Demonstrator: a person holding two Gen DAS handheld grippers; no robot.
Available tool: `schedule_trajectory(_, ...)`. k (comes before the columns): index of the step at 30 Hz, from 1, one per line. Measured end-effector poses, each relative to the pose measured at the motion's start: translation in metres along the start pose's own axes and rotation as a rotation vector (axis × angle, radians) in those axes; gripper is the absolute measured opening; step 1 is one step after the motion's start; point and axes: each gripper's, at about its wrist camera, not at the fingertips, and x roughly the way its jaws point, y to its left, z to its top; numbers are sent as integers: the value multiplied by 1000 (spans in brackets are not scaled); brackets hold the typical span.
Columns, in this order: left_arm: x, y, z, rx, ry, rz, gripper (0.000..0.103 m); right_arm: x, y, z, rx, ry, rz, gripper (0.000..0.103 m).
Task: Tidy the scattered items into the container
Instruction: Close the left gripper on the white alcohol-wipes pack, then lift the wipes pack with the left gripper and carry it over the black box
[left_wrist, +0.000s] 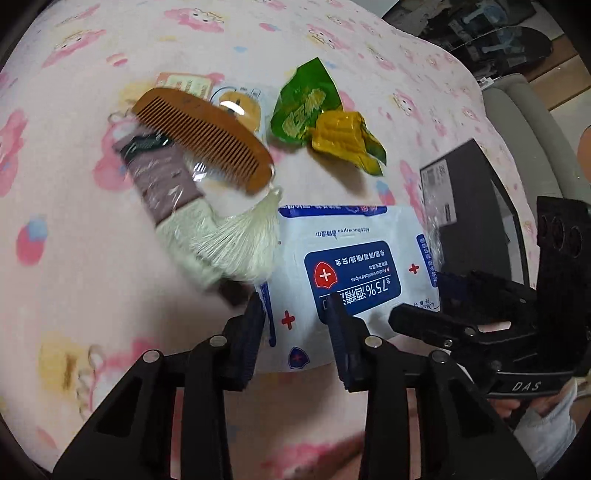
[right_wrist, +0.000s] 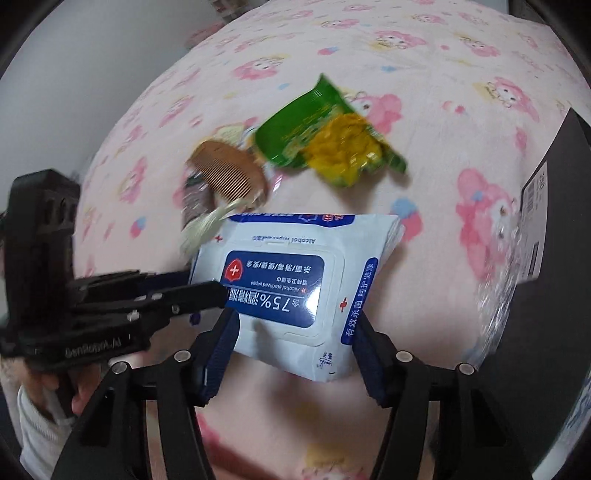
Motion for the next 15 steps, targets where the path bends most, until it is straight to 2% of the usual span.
schedule_trajectory(2,-2,4,-7,-1,4,18,35,4,0,-12,-14,24,2,57)
schedule_trajectory(5,9,12,-3,-34,21,21,38,16,-5,-13,6,18,-80,57)
schedule_trajectory(6,13,15,0,-49,27,12,41,19,-8,-9,22,12,-90,58)
schedule_trajectory(7,17,18,3,-59,36,-8,51,23,-10,-10,37,12,-96,62)
schedule_trajectory(8,22,19,7,-66,50,-23,55,30,-12,-11,48,18,-100,64)
schedule_trajectory(9,27,19,11,-73,66,-34,55,38,-15,-11,52,34,-106,65)
schedule_trajectory(12,26,9,15,-48,81,-44,54,45,-20,-10,100,62,-48,65)
schedule_trajectory(13,22,3,14,-26,85,-54,44,42,-16,-11,92,58,-32,63)
schedule_trajectory(15,11,-8,11,18,77,-48,44,30,-5,-13,44,30,-25,59)
